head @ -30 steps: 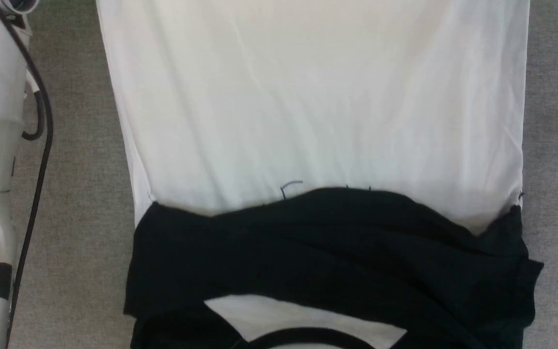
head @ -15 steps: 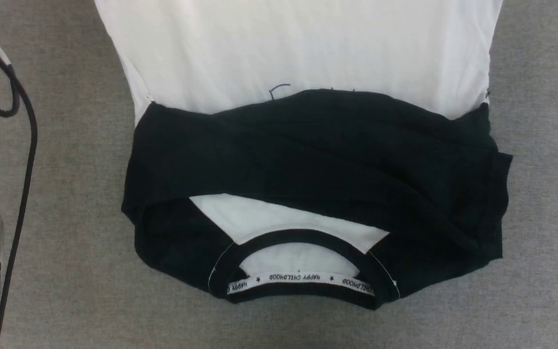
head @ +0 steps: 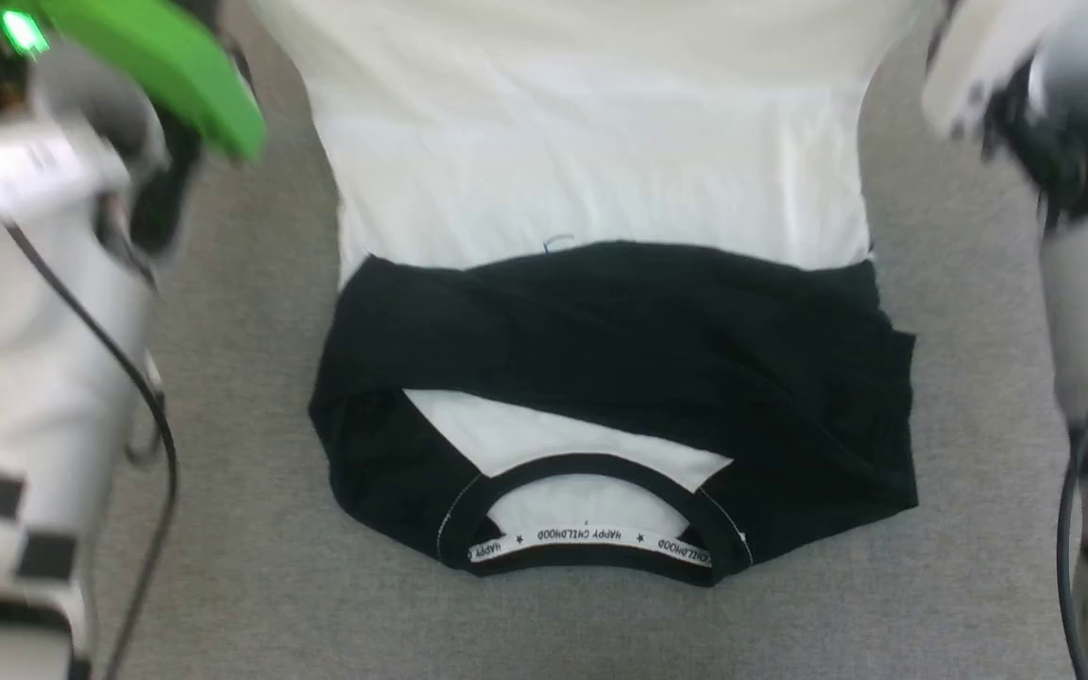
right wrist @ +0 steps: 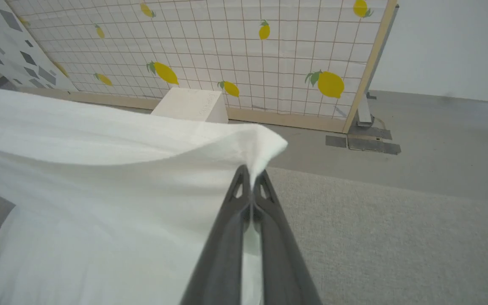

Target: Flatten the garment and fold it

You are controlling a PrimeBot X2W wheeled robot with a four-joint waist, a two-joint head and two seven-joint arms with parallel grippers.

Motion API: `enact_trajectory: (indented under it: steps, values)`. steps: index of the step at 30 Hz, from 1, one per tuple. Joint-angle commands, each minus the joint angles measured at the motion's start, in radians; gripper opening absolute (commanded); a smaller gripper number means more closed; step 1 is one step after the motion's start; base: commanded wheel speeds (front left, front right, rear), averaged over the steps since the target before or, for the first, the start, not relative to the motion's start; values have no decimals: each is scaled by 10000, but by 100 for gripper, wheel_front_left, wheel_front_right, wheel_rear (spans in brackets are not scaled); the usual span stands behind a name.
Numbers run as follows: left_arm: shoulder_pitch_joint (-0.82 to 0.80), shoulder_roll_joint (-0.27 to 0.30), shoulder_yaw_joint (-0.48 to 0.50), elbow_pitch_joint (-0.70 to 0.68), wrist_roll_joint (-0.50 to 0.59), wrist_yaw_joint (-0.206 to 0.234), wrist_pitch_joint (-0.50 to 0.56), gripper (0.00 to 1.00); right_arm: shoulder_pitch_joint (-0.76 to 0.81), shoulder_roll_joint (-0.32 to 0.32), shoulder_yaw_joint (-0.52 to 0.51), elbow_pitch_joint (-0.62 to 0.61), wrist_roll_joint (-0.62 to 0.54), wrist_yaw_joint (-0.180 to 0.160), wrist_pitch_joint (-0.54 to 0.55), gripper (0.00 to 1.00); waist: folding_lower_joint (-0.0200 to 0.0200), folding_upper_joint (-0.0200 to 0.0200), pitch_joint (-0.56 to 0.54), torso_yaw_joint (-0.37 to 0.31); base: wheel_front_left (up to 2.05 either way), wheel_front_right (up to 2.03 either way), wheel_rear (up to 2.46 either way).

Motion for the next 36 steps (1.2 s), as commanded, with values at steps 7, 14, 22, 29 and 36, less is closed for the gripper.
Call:
enact_trajectory:
  steps: [7, 14, 22, 29, 36]
  values:
    - [3354, 335, -37, -1992, -769, 282, -117, 0, 3241, -459, 16, -1591, 1430, -17, 240, 0, 1, 0, -2671, 162, 0, 0, 0]
    - [6309, 297, -214, -3671, -1178, 990, -135, 0, 5802, -294, -461, -2889, 1995, -17, 682, 0, 1, 0, -3224, 195, 0, 0, 0]
    - [8297, 164, -516, -4014, -1380, 1398, -299, 0, 7990, 230, -968, -3563, 2003, -17, 856, 0, 1, 0, -3384, 281, 0, 0, 0]
    - [9043, 119, -362, -3707, -1781, 1624, -324, 0, 9112, 410, -1211, -3473, 1830, -17, 944, 0, 1, 0, -3494, 324, 0, 0, 0]
    - [9600, 147, -432, -3520, -2161, 1829, 185, 0, 9905, 417, -1228, -3380, 1631, -17, 1453, 0, 1, 0, -3560, 356, 0, 0, 0]
